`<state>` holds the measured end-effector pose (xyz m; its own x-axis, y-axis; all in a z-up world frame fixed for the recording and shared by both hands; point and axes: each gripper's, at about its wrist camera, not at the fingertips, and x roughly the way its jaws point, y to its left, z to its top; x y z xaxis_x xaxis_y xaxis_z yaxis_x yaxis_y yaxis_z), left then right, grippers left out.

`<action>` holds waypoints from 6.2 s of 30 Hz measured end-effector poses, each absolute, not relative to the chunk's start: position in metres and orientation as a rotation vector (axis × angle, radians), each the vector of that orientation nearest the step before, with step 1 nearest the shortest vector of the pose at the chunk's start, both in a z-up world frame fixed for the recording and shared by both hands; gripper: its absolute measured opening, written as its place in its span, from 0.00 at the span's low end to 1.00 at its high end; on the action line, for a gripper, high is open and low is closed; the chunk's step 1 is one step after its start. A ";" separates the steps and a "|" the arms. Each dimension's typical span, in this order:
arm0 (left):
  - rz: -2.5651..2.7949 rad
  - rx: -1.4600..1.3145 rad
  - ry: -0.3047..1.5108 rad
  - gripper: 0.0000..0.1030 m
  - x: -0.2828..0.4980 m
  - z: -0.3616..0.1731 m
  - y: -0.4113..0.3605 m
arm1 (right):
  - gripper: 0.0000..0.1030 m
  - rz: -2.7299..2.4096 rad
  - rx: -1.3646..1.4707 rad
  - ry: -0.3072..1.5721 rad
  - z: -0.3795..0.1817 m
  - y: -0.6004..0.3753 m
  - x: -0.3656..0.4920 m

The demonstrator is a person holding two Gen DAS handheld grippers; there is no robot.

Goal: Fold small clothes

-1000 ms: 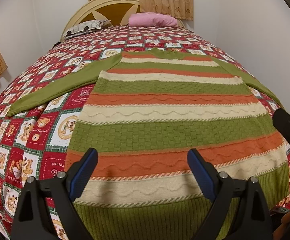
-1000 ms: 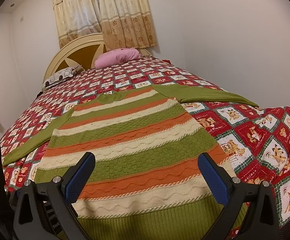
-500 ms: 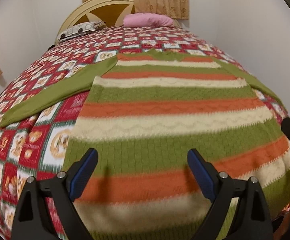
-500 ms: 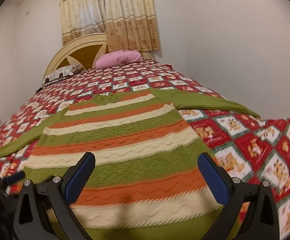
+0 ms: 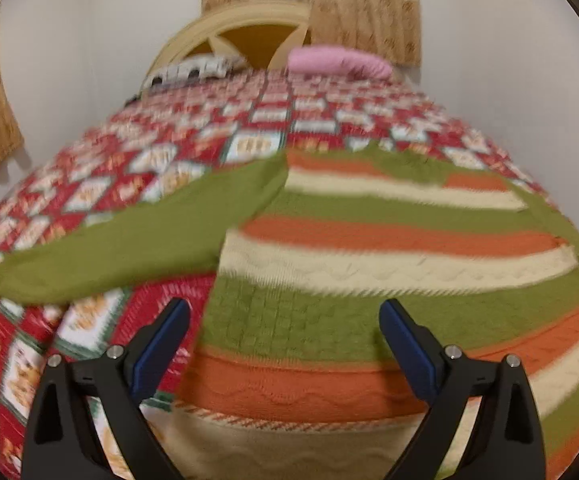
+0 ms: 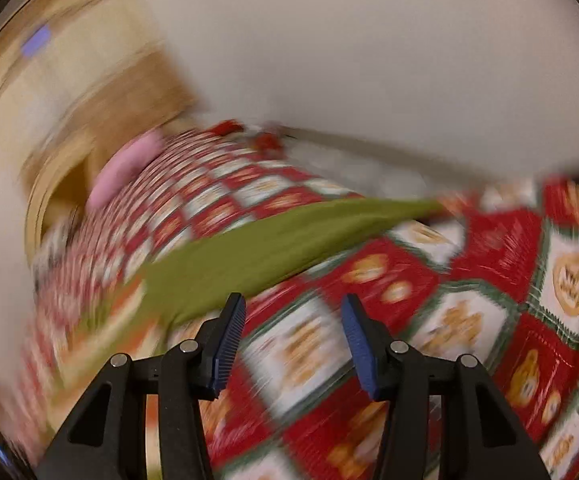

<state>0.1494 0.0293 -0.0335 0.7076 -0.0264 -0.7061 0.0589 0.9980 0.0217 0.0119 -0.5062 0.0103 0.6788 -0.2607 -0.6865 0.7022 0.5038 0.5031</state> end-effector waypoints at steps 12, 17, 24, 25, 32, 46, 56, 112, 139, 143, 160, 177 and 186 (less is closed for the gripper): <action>-0.052 -0.040 0.909 1.00 0.163 -0.051 0.037 | 0.49 -0.777 0.982 0.726 -0.049 -0.618 0.076; -0.049 -0.037 0.913 1.00 0.167 -0.052 0.037 | 0.49 -0.881 1.106 0.692 -0.076 -0.632 0.072; -0.047 -0.034 0.918 1.00 0.168 -0.053 0.036 | 0.10 -0.776 1.179 0.627 -0.086 -0.653 0.073; -0.047 -0.034 0.919 1.00 0.169 -0.054 0.037 | 0.10 -0.767 1.169 0.614 -0.082 -0.652 0.072; -0.050 -0.038 0.918 1.00 0.168 -0.054 0.037 | 0.09 -0.663 0.988 0.501 -0.008 -0.619 0.086; -0.079 -0.086 0.902 1.00 0.167 -0.052 0.044 | 0.03 -0.111 0.657 0.605 0.083 -0.361 0.222; -0.093 -0.110 0.898 1.00 0.166 -0.052 0.047 | 0.92 -0.268 0.291 0.653 0.073 -0.370 0.216; 0.006 -0.113 0.816 1.00 0.143 -0.030 0.087 | 0.05 0.307 0.522 0.867 -0.007 -0.115 0.315; 0.098 -0.167 0.884 1.00 0.153 -0.054 0.126 | 0.17 0.495 0.558 0.927 -0.075 -0.058 0.307; 0.097 -0.170 0.885 1.00 0.153 -0.054 0.126 | 0.19 0.613 0.573 0.990 -0.075 -0.035 0.304; 0.097 -0.166 0.889 1.00 0.155 -0.056 0.126 | 0.18 0.400 0.373 0.989 -0.068 -0.022 0.355; 0.098 -0.163 0.892 1.00 0.155 -0.057 0.126 | 0.31 -0.306 0.057 0.932 -0.056 -0.315 0.241; 0.099 -0.163 0.895 1.00 0.156 -0.057 0.125 | 0.42 -0.382 0.172 0.818 -0.039 -0.333 0.225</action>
